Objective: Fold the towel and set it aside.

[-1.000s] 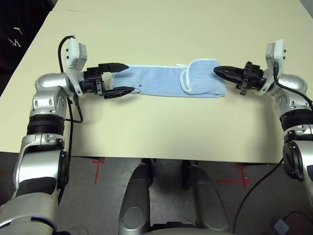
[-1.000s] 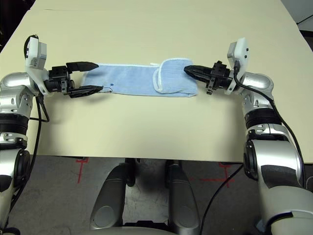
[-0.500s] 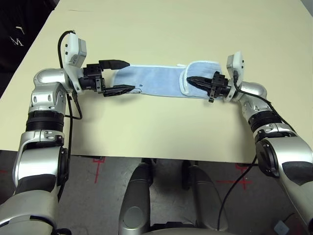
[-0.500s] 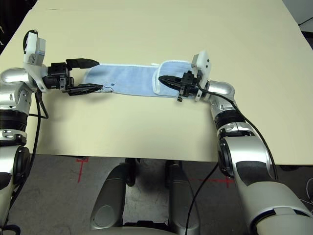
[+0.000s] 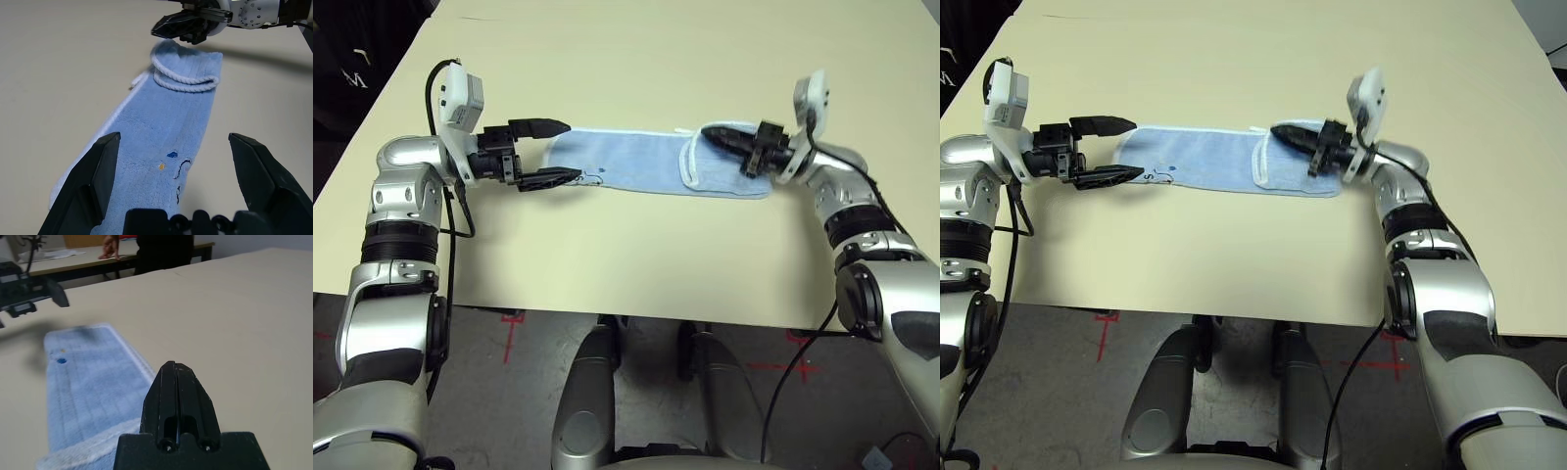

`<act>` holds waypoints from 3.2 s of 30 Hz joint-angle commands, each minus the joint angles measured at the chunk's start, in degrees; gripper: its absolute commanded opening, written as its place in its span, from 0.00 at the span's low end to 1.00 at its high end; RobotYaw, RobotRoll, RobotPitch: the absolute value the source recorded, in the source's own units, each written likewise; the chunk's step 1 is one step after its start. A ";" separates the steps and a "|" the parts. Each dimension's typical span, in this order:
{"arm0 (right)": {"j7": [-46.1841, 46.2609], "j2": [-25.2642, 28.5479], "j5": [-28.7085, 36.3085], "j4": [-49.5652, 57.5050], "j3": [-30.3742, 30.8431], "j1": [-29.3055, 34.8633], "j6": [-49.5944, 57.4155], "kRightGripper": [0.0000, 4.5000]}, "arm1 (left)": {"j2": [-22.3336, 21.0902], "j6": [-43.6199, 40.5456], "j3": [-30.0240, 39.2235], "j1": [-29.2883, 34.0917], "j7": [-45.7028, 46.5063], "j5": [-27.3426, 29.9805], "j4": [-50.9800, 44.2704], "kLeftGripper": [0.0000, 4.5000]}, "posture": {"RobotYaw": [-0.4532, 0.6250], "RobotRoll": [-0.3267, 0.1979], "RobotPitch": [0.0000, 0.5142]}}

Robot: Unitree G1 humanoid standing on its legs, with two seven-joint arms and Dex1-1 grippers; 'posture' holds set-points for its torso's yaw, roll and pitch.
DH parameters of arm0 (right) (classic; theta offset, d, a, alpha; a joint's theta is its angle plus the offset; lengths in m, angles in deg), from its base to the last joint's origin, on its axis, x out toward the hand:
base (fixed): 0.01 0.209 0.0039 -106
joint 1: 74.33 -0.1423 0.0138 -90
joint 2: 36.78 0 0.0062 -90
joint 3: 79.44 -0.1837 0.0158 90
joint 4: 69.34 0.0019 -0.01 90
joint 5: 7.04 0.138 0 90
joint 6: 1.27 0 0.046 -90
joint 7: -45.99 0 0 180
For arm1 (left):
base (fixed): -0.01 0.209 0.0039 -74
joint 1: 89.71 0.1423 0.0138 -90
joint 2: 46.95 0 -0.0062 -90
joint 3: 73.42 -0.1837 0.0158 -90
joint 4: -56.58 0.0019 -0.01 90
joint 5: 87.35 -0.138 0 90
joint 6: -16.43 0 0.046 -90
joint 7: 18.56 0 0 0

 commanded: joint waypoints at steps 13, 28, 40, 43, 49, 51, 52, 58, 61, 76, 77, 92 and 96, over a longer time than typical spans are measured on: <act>13.63 -3.31 -4.72 -3.93 0.19 1.96 -1.51 0.01 | -1.03 -0.38 -0.01 1.08 -0.25 -0.22 -1.48 1.00 | 0.56 0.62 0.67; -22.82 13.52 5.53 21.39 1.25 9.73 7.91 0.01 | -0.01 2.93 -1.17 0.82 2.68 -2.99 2.84 1.00 | 0.47 0.62 0.66; -27.28 20.67 3.64 23.95 5.07 17.92 5.90 0.01 | -5.16 -3.13 -1.37 -4.45 3.64 -5.48 4.19 1.00 | 0.50 0.62 0.67; -26.59 20.41 3.49 23.38 4.83 18.41 3.92 0.01 | -7.58 -3.29 -1.16 -3.92 2.48 -5.39 2.47 1.00 | 0.51 0.62 0.67; -24.94 19.32 4.51 24.66 4.80 18.81 4.94 0.39 | -11.16 -4.87 -0.18 1.72 -4.27 -1.16 -6.10 1.00 | 0.53 0.62 0.67; -24.80 19.07 4.70 24.99 4.91 18.64 5.37 0.54 | -10.79 -2.23 0.27 3.20 -5.56 -0.38 -7.45 1.00 | 0.53 0.62 0.67; -24.71 18.96 4.74 25.32 5.00 18.54 5.58 0.62 | -10.81 -1.19 0.11 4.09 -6.03 0.01 -7.97 1.00 | 0.53 0.62 0.67; -24.05 18.77 5.35 28.90 5.19 18.78 7.86 0.99 | -14.89 -10.66 -2.74 7.86 -6.02 -1.69 -8.55 1.00 | 0.53 0.62 0.66; -23.83 18.92 5.67 30.55 4.97 19.50 8.79 0.99 | -15.39 -31.82 -2.88 6.21 -0.03 0.29 -9.35 1.00 | 0.51 0.62 0.66; -22.32 19.75 6.44 34.68 4.73 21.16 10.65 0.99 | -13.32 -81.12 -4.45 -2.06 10.18 9.70 -9.51 1.00 | 0.49 0.62 0.66; -22.19 19.86 6.50 34.93 4.69 21.29 10.80 0.99 | -13.17 -82.20 -4.25 -2.44 11.12 9.92 -8.97 1.00 | 0.49 0.62 0.66; -21.08 20.03 6.63 35.47 4.86 20.97 10.88 0.99 | -5.69 -86.17 4.35 -4.69 25.57 11.79 -3.30 1.00 | 0.48 0.62 0.67; -20.69 20.00 6.74 36.33 4.94 21.04 11.29 0.99 | -2.38 -83.79 9.52 -6.32 31.64 11.09 0.01 1.00 | 0.48 0.62 0.67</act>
